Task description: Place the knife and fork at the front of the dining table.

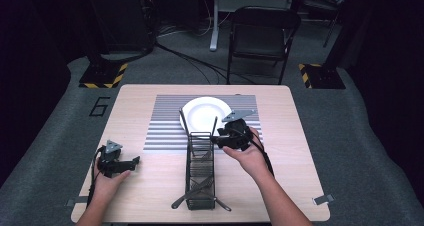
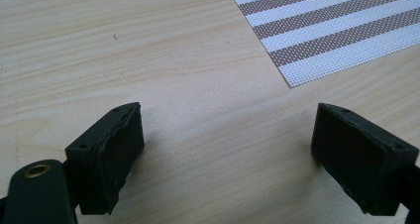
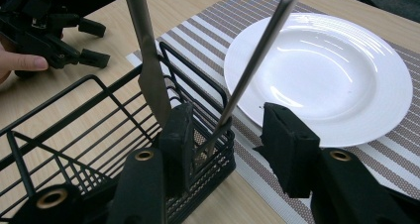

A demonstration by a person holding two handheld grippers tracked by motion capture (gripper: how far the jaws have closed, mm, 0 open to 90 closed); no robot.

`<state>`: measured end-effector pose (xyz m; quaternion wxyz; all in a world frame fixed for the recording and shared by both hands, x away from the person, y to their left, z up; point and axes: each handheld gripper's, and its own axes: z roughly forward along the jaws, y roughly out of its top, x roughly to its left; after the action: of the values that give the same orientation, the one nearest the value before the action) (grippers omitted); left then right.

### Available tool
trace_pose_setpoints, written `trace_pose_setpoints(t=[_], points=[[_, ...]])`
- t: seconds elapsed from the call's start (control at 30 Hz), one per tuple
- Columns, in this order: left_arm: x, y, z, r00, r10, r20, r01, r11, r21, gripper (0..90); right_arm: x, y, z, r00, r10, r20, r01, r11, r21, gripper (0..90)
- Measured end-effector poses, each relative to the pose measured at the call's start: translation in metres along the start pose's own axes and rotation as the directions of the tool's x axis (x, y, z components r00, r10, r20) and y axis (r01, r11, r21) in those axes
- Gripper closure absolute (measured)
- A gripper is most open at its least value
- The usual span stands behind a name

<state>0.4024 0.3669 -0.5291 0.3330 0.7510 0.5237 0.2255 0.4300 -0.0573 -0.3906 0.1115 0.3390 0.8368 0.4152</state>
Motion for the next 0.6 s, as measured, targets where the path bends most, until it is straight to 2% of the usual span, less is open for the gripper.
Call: trace_pose_setpoints(t=[0.27,0.43,0.6], points=[[0.000,0.000,0.000,1.0000,0.000,0.002,0.000,1.0000,0.001,12.8,-0.001,0.005,0.009,0.9999,0.001,-0.016,-0.001,1.000,0.009,60.0],[0.000,0.000,0.000,1.0000,0.002,0.002,-0.002,1.0000,0.001,12.7,0.000,0.007,0.015,0.9995,-0.007,-0.032,0.008,1.000,0.017,66.1],[0.000,0.000,0.000,1.0000,0.003,0.004,-0.003,1.0000,0.001,12.7,0.000,0.008,0.014,0.9996,-0.017,-0.021,0.017,1.000,0.020,73.1]])
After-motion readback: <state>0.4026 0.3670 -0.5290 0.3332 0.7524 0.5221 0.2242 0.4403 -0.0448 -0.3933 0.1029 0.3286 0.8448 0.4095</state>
